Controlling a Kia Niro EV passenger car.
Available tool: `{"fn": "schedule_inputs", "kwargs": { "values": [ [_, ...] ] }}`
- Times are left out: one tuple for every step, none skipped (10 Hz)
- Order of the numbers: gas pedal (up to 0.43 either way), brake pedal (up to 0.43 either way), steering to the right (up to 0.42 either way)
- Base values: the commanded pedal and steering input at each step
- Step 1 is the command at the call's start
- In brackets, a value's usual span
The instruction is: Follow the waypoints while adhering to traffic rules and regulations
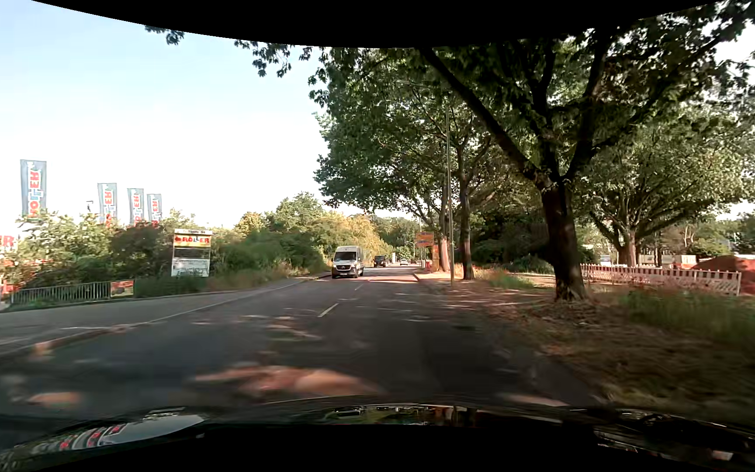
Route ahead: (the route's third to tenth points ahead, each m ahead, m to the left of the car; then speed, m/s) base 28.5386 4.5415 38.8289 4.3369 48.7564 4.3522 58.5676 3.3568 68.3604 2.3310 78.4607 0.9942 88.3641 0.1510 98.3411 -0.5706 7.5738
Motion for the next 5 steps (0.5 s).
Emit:
{"fn": "schedule_inputs", "kwargs": {
  "values": [
    [0.079,0.0,0.006],
    [0.079,0.0,0.006],
    [0.079,0.0,0.006],
    [0.079,0.0,0.006],
    [0.079,0.0,0.006]
  ]
}}
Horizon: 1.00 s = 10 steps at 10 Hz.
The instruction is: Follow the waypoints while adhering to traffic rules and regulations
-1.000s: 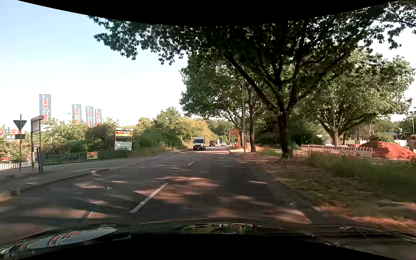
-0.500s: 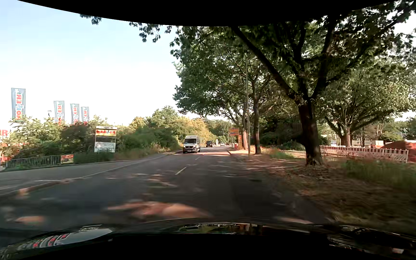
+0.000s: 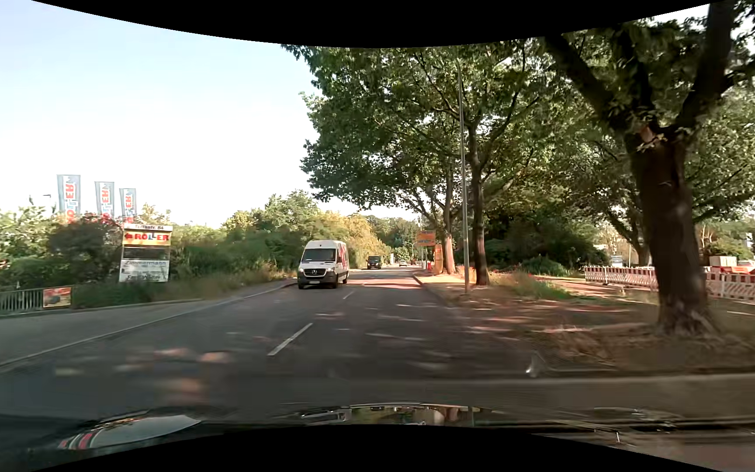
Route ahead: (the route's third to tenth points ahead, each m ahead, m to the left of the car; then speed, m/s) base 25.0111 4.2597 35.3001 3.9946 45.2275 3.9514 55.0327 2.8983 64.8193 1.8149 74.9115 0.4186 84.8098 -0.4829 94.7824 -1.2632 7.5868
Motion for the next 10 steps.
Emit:
{"fn": "schedule_inputs", "kwargs": {
  "values": [
    [0.079,0.0,0.006],
    [0.079,0.0,0.005],
    [0.079,0.0,0.005],
    [0.079,0.0,0.005],
    [0.079,0.0,0.004],
    [0.079,0.0,0.004],
    [0.079,0.0,0.002],
    [0.087,0.0,0.003],
    [0.087,0.0,0.006],
    [0.087,0.0,0.005]
  ]
}}
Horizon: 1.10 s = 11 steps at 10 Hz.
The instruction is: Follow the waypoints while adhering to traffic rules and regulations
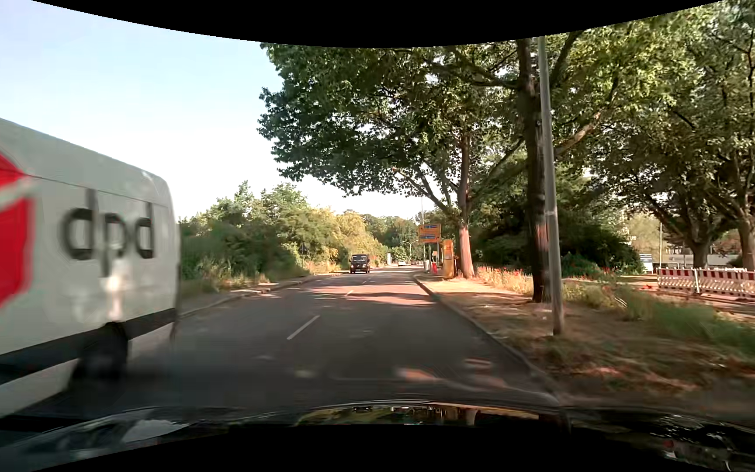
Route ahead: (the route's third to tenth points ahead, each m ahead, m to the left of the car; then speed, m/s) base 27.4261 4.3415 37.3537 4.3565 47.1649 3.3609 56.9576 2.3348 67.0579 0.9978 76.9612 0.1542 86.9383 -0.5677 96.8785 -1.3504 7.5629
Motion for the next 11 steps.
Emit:
{"fn": "schedule_inputs", "kwargs": {
  "values": [
    [0.087,0.0,-0.001],
    [0.087,0.0,-0.003],
    [0.087,0.0,-0.002],
    [0.087,0.0,-0.002],
    [0.087,0.0,-0.002],
    [0.087,0.0,-0.003],
    [0.087,0.0,-0.003],
    [0.087,0.0,-0.003],
    [0.087,0.0,-0.003],
    [0.087,0.0,-0.003],
    [0.087,0.0,-0.003]
  ]
}}
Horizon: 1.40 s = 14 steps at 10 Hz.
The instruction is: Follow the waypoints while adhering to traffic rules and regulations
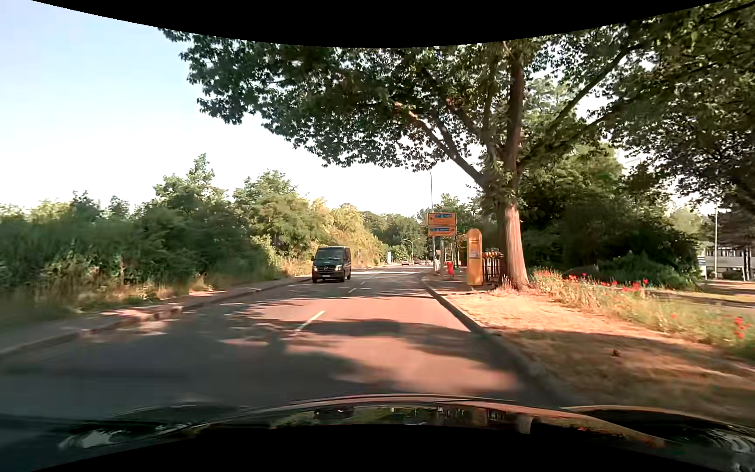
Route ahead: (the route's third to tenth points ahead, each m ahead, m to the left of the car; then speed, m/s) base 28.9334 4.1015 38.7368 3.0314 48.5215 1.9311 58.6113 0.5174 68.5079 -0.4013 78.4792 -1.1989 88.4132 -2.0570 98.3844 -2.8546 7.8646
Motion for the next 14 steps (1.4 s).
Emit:
{"fn": "schedule_inputs", "kwargs": {
  "values": [
    [0.087,0.0,-0.002],
    [0.087,0.0,-0.003],
    [0.087,0.0,-0.003],
    [0.087,0.0,-0.003],
    [0.087,0.0,-0.003],
    [0.079,0.0,-0.003],
    [0.079,0.0,-0.003],
    [0.067,0.0,-0.002],
    [0.067,0.0,-0.002],
    [0.067,0.0,-0.002],
    [0.067,0.0,-0.001],
    [0.067,0.0,-0.001],
    [0.067,0.0,-0.001],
    [0.067,0.0,-0.001]
  ]
}}
